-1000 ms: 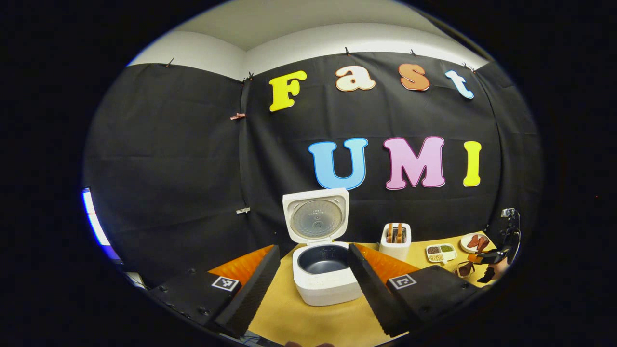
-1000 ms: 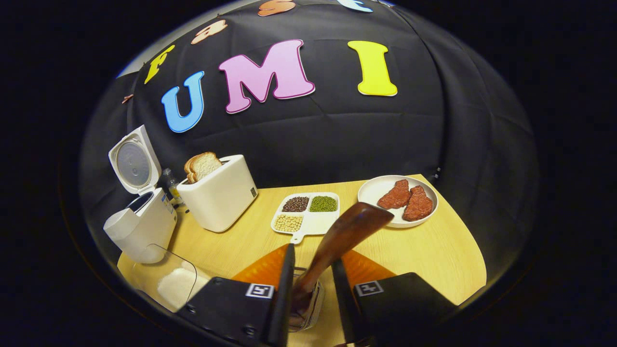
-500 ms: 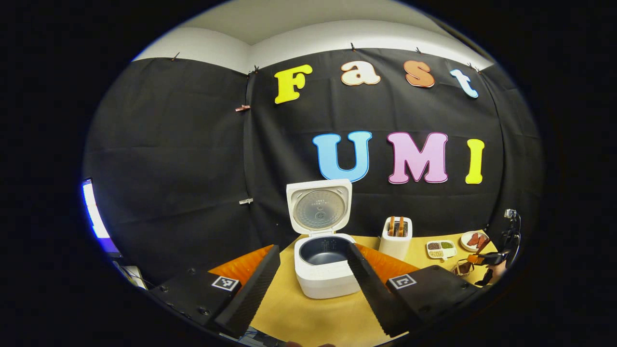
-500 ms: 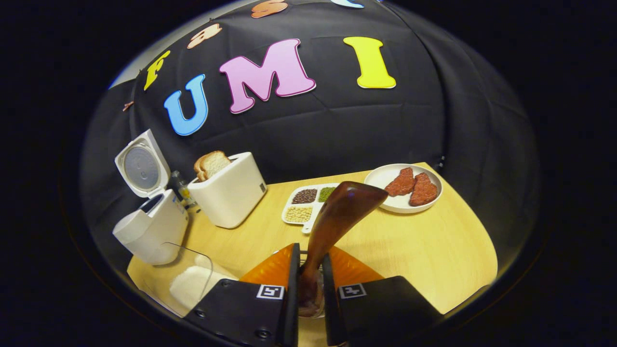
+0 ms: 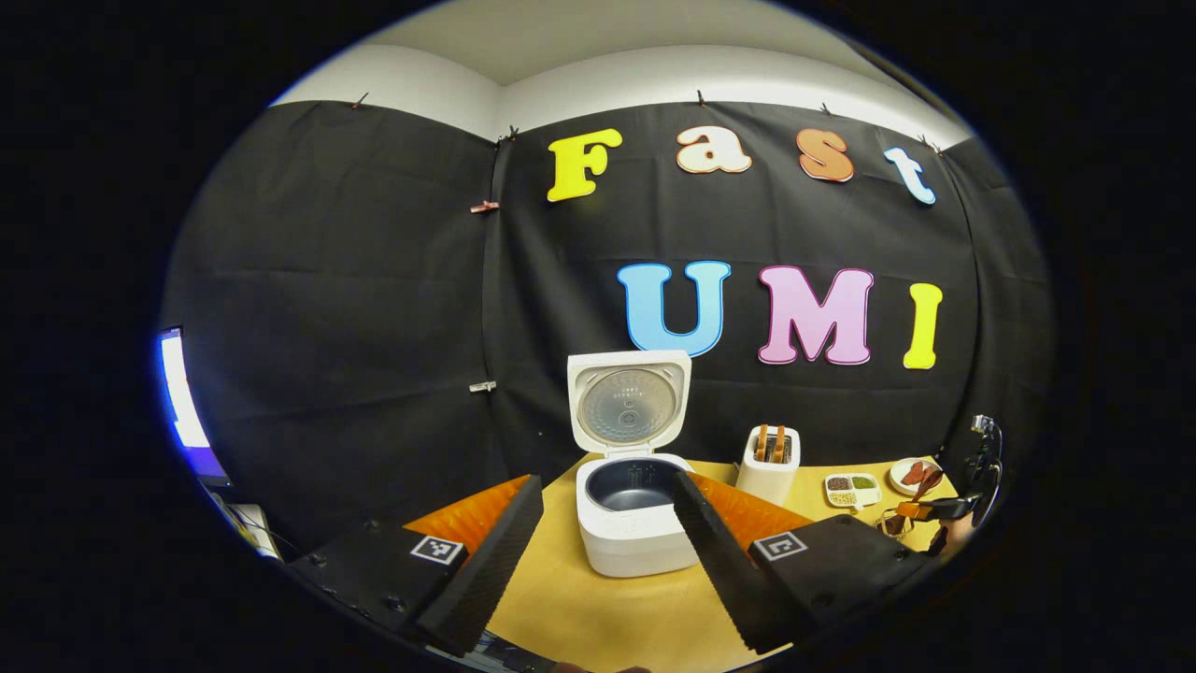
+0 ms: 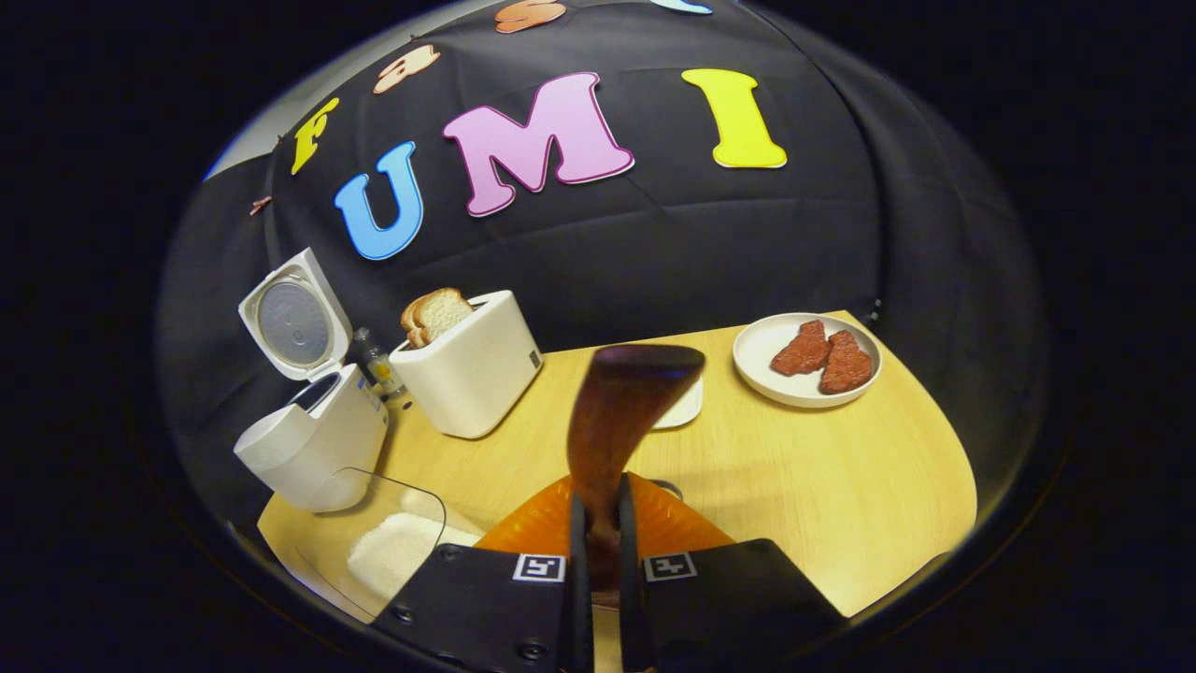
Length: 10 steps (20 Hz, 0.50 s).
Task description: Close the left gripper, press the button to open the rice cooker; take a wooden spoon from the chopstick holder with the right hand, scoop a spoonful of rice and pour it into the rice cooker, then put the wooden spoon back into the chopstick holder.
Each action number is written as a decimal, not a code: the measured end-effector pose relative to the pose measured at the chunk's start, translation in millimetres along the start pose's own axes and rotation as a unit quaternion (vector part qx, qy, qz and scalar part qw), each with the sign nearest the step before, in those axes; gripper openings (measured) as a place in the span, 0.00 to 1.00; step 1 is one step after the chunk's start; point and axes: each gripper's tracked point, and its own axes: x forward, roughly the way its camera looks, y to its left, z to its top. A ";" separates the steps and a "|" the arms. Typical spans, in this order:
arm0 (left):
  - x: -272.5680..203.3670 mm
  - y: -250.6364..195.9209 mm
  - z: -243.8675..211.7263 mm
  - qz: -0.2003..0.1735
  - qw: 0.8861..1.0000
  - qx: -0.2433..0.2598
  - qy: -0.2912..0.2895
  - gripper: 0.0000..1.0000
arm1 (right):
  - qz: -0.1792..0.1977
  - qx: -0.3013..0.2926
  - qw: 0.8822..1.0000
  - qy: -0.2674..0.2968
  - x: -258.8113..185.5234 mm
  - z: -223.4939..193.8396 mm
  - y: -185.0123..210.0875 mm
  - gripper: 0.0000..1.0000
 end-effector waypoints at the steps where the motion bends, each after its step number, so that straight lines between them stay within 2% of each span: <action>1: -0.6 -0.1 -1.4 -0.006 1.000 -0.004 0.001 0.97 | -0.001 -0.001 1.000 -0.001 -1.5 2.3 0.8 0.13; 6: 3.2 18.2 1.8 -0.029 1.000 0.004 -0.002 0.97 | -0.008 0.023 0.998 -0.062 -33.9 67.9 13.7 0.13; 10: 9.4 36.9 2.0 -0.044 0.999 0.007 -0.006 0.97 | 0.010 0.006 0.995 -0.098 -75.8 102.1 56.9 0.13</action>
